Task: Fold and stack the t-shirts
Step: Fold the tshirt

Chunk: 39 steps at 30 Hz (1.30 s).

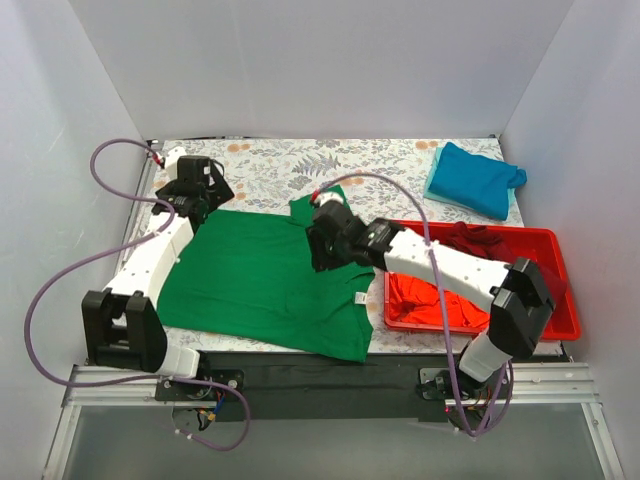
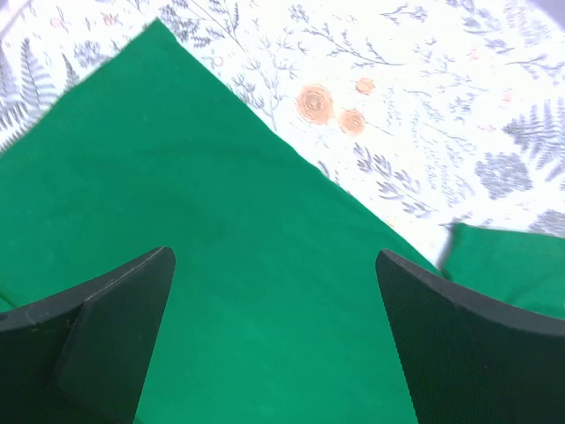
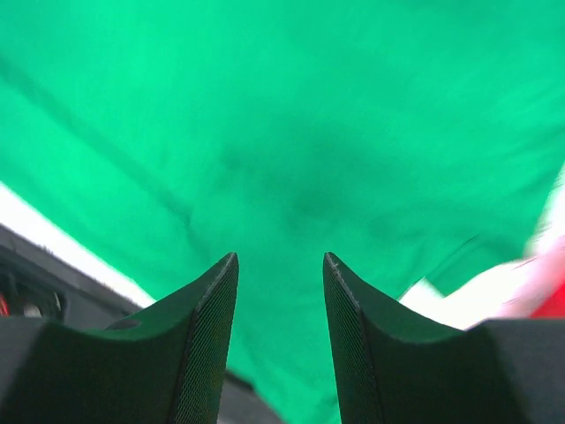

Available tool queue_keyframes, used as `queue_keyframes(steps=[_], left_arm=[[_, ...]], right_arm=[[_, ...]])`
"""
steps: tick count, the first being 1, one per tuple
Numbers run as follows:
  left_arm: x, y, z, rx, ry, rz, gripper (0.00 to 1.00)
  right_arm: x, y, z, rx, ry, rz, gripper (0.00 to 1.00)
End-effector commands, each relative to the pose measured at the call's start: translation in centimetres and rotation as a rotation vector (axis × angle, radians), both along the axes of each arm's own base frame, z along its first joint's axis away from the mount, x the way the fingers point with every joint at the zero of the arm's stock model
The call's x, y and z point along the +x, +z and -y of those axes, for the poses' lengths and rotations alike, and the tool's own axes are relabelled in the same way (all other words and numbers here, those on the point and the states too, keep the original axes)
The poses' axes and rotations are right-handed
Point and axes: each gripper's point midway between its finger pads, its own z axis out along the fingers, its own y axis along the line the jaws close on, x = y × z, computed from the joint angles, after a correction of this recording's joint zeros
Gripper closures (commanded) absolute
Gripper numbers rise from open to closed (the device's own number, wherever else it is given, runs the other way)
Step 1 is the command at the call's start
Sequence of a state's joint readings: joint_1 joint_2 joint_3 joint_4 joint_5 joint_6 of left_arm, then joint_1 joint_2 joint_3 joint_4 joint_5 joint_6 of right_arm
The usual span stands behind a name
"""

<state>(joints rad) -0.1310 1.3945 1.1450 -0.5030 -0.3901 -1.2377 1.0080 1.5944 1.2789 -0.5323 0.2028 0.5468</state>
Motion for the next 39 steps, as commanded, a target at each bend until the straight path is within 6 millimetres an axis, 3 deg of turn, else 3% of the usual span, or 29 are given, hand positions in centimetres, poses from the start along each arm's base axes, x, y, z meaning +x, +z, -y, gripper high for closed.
queue_keyframes(steps=[1, 3, 5, 6, 7, 8, 9, 10, 12, 13, 14, 15, 16, 18, 22, 30, 39], left_arm=[[1.3, 0.2, -2.1, 0.135, -0.014, -0.042, 0.02], [2.2, -0.1, -2.7, 0.137, -0.015, -0.037, 0.02], [2.4, -0.7, -3.0, 0.138, -0.019, -0.043, 0.02], [2.7, -0.9, -3.4, 0.133, -0.011, -0.036, 0.02], [2.5, -1.6, -3.5, 0.131, -0.011, -0.045, 0.02], [2.3, -2.0, -3.6, 0.124, -0.008, -0.05, 0.02], [2.5, -2.1, -3.6, 0.121, -0.006, -0.037, 0.02], [2.3, -2.4, -3.7, 0.119, -0.003, -0.037, 0.02], [1.7, -3.7, -3.9, 0.124, 0.004, -0.051, 0.02], [1.3, -4.2, -4.3, 0.132, 0.016, -0.057, 0.02], [0.6, -5.1, -4.7, 0.136, 0.025, -0.074, 0.02], [0.5, -5.5, -5.0, 0.138, 0.032, -0.069, 0.02], [0.3, -5.6, -5.3, 0.143, 0.038, -0.067, 0.02], [0.1, -6.2, -6.0, 0.137, 0.051, -0.076, 0.02], [0.0, -6.9, -7.3, 0.111, 0.083, -0.085, 0.02], [1.1, -7.6, -6.6, 0.054, 0.035, -0.088, 0.02], [1.0, -7.7, -5.7, 0.012, 0.013, -0.083, 0.02]], right_arm=[[5.5, 3.9, 2.4, 0.01, -0.055, 0.098, 0.49], [8.8, 4.8, 3.9, 0.015, -0.097, 0.125, 0.49], [11.6, 6.0, 3.7, 0.021, -0.079, 0.164, 0.5], [13.4, 6.2, 4.5, 0.017, -0.104, 0.173, 0.49], [14.7, 5.1, 4.5, -0.001, -0.104, 0.158, 0.5], [16.4, 6.6, 4.3, 0.021, -0.104, 0.195, 0.5], [18.2, 6.5, 5.2, 0.022, -0.129, 0.195, 0.5], [19.4, 5.2, 5.0, 0.014, -0.128, 0.169, 0.5], [22.3, 6.0, 5.5, 0.035, -0.151, 0.194, 0.51], [23.3, 4.2, 5.3, 0.026, -0.143, 0.165, 0.51], [24.0, 3.7, 5.3, 0.026, -0.143, 0.161, 0.51], [25.5, 4.6, 5.5, 0.036, -0.147, 0.189, 0.51], [26.2, 2.7, 5.4, 0.021, -0.137, 0.166, 0.52], [27.9, 1.6, 5.4, 0.008, -0.133, 0.169, 0.52], [29.7, 0.0, 5.4, 0.015, -0.133, 0.158, 0.52], [30.7, -4.4, 4.3, 0.018, -0.103, 0.104, 0.52], [31.5, -6.2, 3.7, 0.025, -0.104, 0.094, 0.52]])
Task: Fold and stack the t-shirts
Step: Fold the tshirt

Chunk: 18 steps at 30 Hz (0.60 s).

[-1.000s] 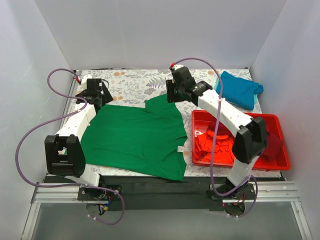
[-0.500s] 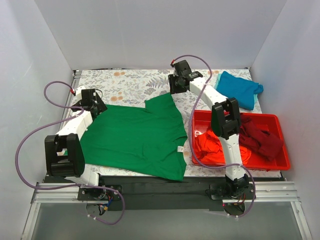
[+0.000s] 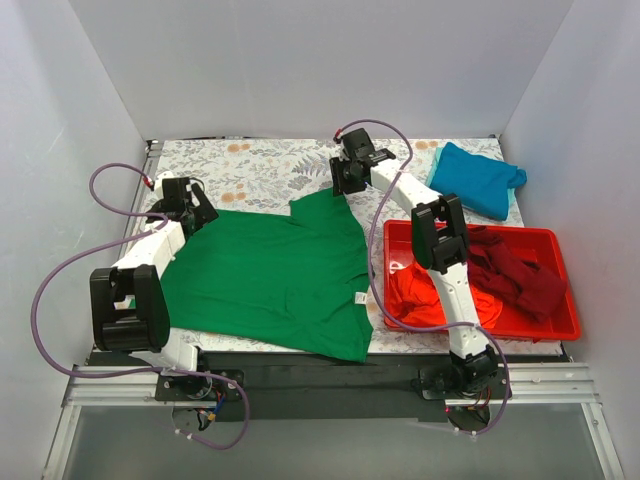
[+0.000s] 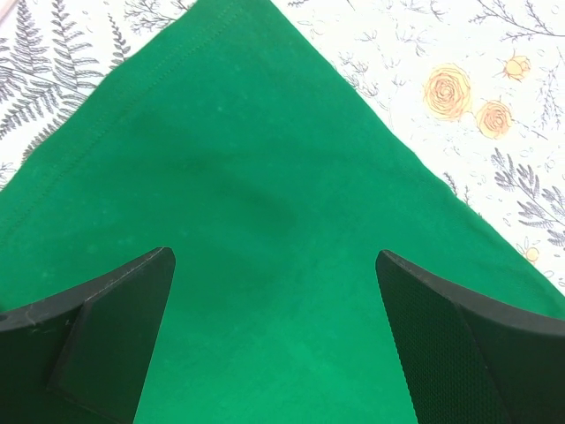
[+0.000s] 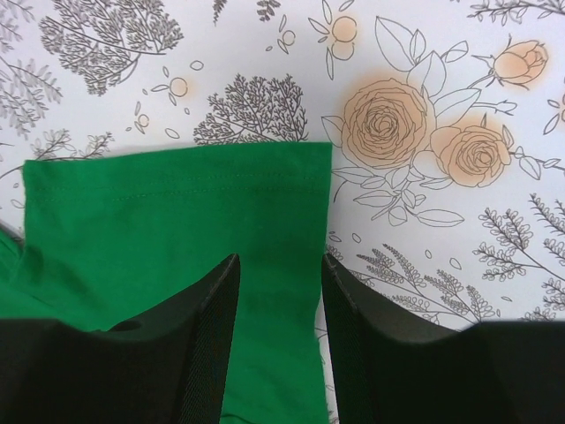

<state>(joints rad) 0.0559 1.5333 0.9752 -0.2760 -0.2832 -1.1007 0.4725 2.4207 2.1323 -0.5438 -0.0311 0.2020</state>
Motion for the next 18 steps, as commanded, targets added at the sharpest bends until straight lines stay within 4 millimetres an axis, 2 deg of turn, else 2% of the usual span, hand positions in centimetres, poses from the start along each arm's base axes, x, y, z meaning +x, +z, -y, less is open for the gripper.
queue_keyframes(steps=[1, 18], left_arm=[[0.8, 1.3, 0.3, -0.014, -0.007, 0.047, 0.02], [0.9, 1.4, 0.9, -0.044, -0.03, 0.053, 0.02]], right_arm=[[1.7, 2.0, -1.0, 0.038, 0.015, 0.072, 0.52], [2.9, -0.4, -1.5, 0.045, -0.022, 0.065, 0.51]])
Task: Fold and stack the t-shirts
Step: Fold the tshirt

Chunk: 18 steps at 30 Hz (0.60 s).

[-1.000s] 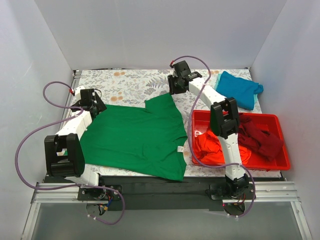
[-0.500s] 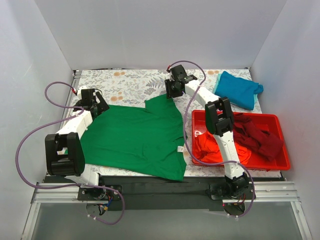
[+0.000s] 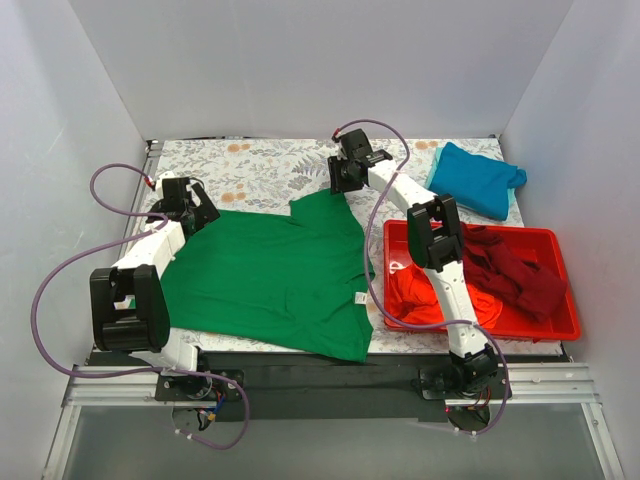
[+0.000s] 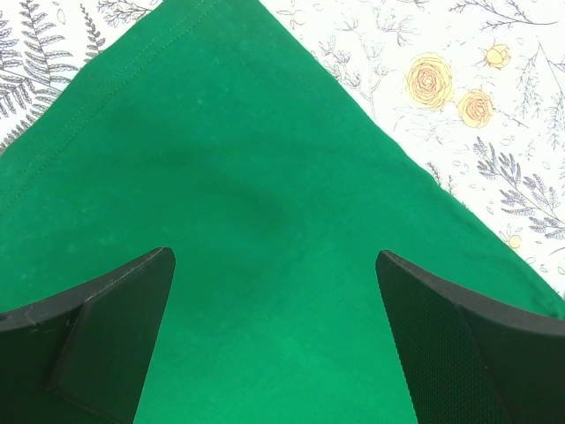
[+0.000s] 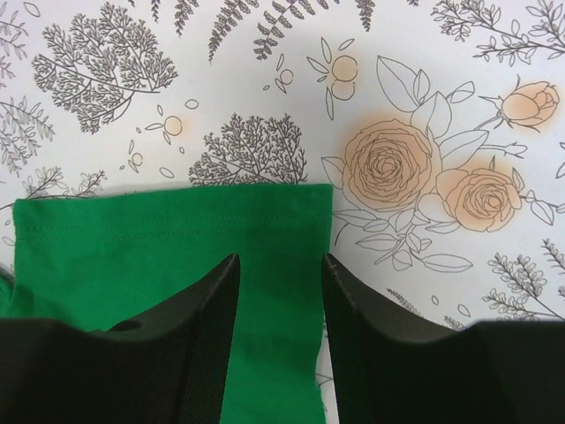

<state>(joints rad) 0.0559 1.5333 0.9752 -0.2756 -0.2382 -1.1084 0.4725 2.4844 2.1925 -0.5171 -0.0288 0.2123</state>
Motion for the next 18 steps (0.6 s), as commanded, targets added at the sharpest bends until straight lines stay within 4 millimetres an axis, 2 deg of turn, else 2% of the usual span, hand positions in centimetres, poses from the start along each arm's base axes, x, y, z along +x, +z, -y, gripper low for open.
queue_keyframes(steps=[1, 18], left_arm=[[0.8, 1.5, 0.1, -0.009, -0.004, 0.049, 0.02], [0.9, 1.8, 0.5, -0.023, -0.015, 0.059, 0.02]], right_arm=[[1.6, 0.7, -0.7, 0.03, -0.014, 0.049, 0.51], [2.7, -0.2, -0.5, 0.04, -0.053, 0.059, 0.51]])
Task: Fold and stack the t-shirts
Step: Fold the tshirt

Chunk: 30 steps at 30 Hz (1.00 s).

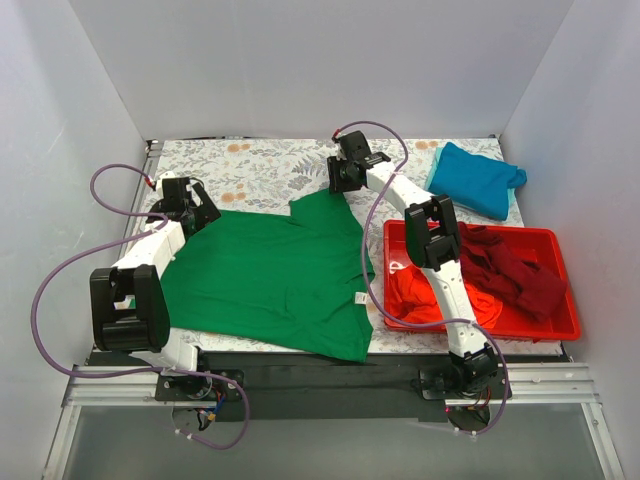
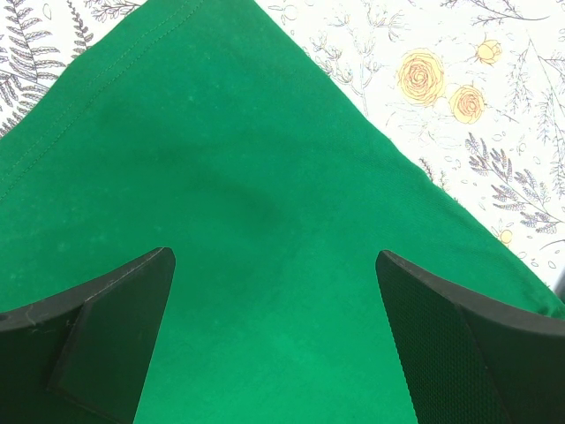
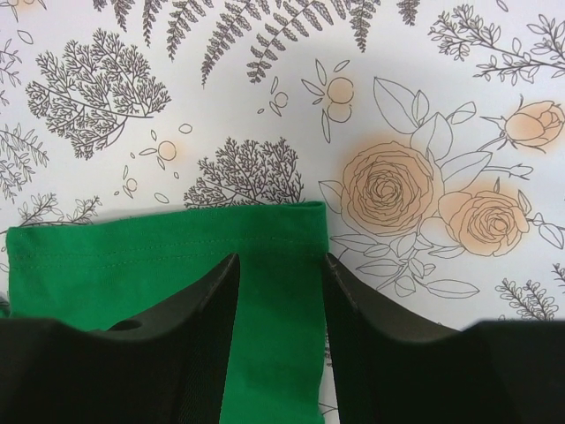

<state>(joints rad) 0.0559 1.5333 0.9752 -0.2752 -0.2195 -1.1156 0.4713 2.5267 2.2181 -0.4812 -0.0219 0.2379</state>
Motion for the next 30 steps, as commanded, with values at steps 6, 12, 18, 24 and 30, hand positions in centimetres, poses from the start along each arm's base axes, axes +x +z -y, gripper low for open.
queue_keyframes(steps=[6, 12, 18, 24, 30], left_arm=[[0.9, 1.7, 0.2, -0.006, -0.011, 0.054, 0.02], [0.9, 1.7, 0.3, -0.014, -0.012, 0.054, 0.02], [1.1, 1.6, 0.5, -0.021, -0.019, 0.053, 0.02], [1.1, 1.3, 0.6, -0.027, -0.023, 0.048, 0.02], [1.1, 1.2, 0.6, -0.027, -0.023, 0.045, 0.02]], right_arm=[[1.8, 0.4, 0.1, 0.019, -0.034, 0.046, 0.5], [2.4, 0.4, 0.7, 0.008, -0.059, 0.06, 0.51], [3.0, 1.2, 1.1, 0.034, -0.081, 0.071, 0.5], [2.7, 1.0, 0.4, 0.065, -0.057, 0.056, 0.51], [1.9, 0.0, -0.4, 0.07, -0.037, 0.032, 0.52]])
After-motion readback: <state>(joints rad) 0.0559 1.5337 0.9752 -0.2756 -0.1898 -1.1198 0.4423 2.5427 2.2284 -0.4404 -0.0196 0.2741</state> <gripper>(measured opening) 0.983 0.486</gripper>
